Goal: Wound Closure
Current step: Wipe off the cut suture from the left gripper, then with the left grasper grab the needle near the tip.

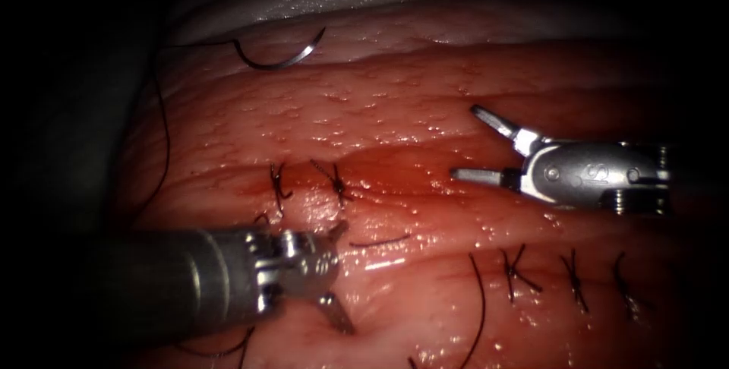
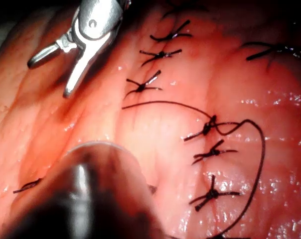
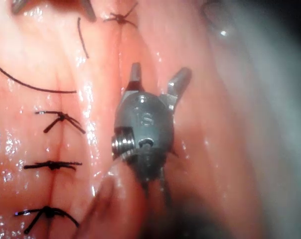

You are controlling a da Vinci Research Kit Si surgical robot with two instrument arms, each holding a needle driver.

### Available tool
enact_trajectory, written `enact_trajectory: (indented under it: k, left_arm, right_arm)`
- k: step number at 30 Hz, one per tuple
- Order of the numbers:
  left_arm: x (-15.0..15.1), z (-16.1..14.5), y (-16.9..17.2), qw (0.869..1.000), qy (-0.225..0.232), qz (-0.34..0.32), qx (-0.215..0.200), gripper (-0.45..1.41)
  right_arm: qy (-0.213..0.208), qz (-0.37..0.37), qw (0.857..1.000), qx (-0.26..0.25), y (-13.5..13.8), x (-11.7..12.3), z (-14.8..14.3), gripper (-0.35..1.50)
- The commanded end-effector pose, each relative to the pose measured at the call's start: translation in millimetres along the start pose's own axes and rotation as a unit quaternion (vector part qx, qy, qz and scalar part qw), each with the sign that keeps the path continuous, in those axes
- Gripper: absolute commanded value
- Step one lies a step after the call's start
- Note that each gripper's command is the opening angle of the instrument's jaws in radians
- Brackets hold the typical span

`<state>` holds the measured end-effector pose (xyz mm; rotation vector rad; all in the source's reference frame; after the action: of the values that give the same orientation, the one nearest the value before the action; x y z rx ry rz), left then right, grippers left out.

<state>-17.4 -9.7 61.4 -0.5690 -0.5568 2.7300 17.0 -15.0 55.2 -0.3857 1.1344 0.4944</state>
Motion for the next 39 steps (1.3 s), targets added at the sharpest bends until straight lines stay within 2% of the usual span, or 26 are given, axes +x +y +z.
enact_trajectory:
  k: [1,3,8,10,13,14,16,18,19,20,21,24,26,35,39]
  left_arm:
    - [0.5,0.2,-0.1,1.000,0.013,-0.007,-0.003,1.06]
    - [1.3,-1.6,0.1,0.999,0.044,-0.005,0.005,0.96]
    - [2.7,-4.7,0.2,0.997,0.078,0.006,0.013,0.86]
    - [3.8,-6.0,-0.2,0.991,0.126,0.032,0.027,0.69]
    - [4.3,-6.9,-1.1,0.983,0.172,0.031,0.053,0.44]
    - [4.0,-7.2,-2.1,0.981,0.183,0.025,0.060,0.30]
    - [3.6,-7.5,-4.0,0.982,0.178,0.022,0.063,0.30]
    - [3.1,-7.8,-8.1,0.979,0.178,-0.005,0.103,0.51]
    - [2.9,-7.8,-9.0,0.977,0.181,-0.012,0.114,0.59]
    - [2.6,-7.8,-10.8,0.973,0.185,-0.028,0.136,0.61]
    - [2.3,-7.6,-12.6,0.970,0.191,-0.039,0.149,0.57]
    - [1.7,-6.8,-15.6,0.968,0.194,-0.052,0.153,0.47]
    - [1.2,-5.8,-17.8,0.967,0.189,-0.060,0.161,0.47]
    - [-2.0,-1.0,-25.4,0.965,0.183,-0.068,0.174,0.41]
    - [-3.1,0.9,-27.2,0.968,0.172,-0.083,0.164,0.39]
  right_arm:
    - [0.003,0.000,1.000,0.001,-0.5,-0.2,0.9,1.30]
    - [0.002,0.000,1.000,0.003,-0.5,-0.2,0.8,1.30]
    - [0.002,-0.001,1.000,0.005,-0.5,-0.3,0.6,1.28]
    - [0.002,0.002,1.000,0.005,-0.4,-0.4,0.6,1.28]
    - [0.002,0.002,1.000,0.005,-0.4,-0.4,0.6,1.28]
    - [0.002,0.005,1.000,0.005,-0.5,-0.5,0.6,1.28]
    - [0.003,0.004,1.000,0.006,-0.5,-0.6,0.4,1.28]
    - [0.004,0.007,1.000,0.007,-0.5,-0.7,0.2,1.28]
    - [0.004,0.007,1.000,0.007,-0.4,-0.7,0.1,1.27]
    - [0.004,0.007,1.000,0.008,-0.4,-0.8,0.0,1.27]
    - [0.004,0.006,1.000,0.008,-0.4,-0.8,-0.1,1.27]
    - [0.005,0.009,1.000,0.008,-0.4,-0.8,-0.2,1.25]
    - [0.005,0.009,1.000,0.008,-0.5,-0.8,-0.2,1.25]
    - [0.006,0.010,1.000,0.008,-0.8,-1.0,-0.4,1.23]
    - [0.006,0.013,1.000,0.008,-0.8,-1.1,-0.4,1.23]
